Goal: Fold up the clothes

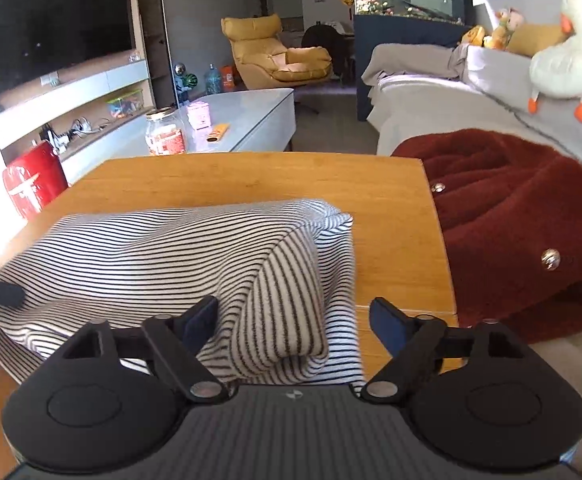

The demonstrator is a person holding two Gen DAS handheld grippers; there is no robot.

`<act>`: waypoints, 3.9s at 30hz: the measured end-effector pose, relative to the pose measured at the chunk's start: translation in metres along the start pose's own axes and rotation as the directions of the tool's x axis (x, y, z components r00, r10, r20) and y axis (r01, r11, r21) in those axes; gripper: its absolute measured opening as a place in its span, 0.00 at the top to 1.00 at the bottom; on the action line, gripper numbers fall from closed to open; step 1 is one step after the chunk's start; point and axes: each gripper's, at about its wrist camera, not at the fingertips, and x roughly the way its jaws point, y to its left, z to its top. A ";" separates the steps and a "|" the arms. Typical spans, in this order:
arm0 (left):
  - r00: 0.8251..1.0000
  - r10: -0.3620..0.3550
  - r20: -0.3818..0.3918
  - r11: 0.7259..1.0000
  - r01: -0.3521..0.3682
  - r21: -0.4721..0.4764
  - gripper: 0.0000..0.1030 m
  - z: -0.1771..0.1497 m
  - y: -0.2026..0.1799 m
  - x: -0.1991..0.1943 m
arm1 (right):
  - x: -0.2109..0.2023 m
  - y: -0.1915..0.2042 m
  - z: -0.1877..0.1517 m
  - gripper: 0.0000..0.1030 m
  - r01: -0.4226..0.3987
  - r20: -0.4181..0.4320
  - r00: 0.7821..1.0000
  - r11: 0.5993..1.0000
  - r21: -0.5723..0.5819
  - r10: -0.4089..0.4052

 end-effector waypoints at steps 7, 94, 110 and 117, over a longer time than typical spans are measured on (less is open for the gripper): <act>0.979 -0.190 0.076 0.980 0.194 -0.050 0.08 0.011 -0.016 -0.021 | -0.027 -0.021 0.026 0.00 -0.076 0.161 0.986 0.984 0.164 0.049; 0.985 -0.153 -0.081 0.988 0.154 0.008 0.01 0.025 -0.026 0.079 | 0.029 0.026 -0.017 0.00 0.024 -0.054 0.998 1.000 0.000 -0.024; 0.998 -0.038 -0.049 0.996 0.041 0.082 0.01 0.009 -0.006 0.029 | 0.015 0.073 -0.014 0.00 -0.151 -0.124 0.980 0.988 0.024 0.153; 0.995 0.075 -0.065 0.973 -0.059 0.223 0.00 -0.040 -0.009 0.000 | -0.009 0.068 0.002 0.00 -0.158 0.076 0.984 0.986 -0.060 0.162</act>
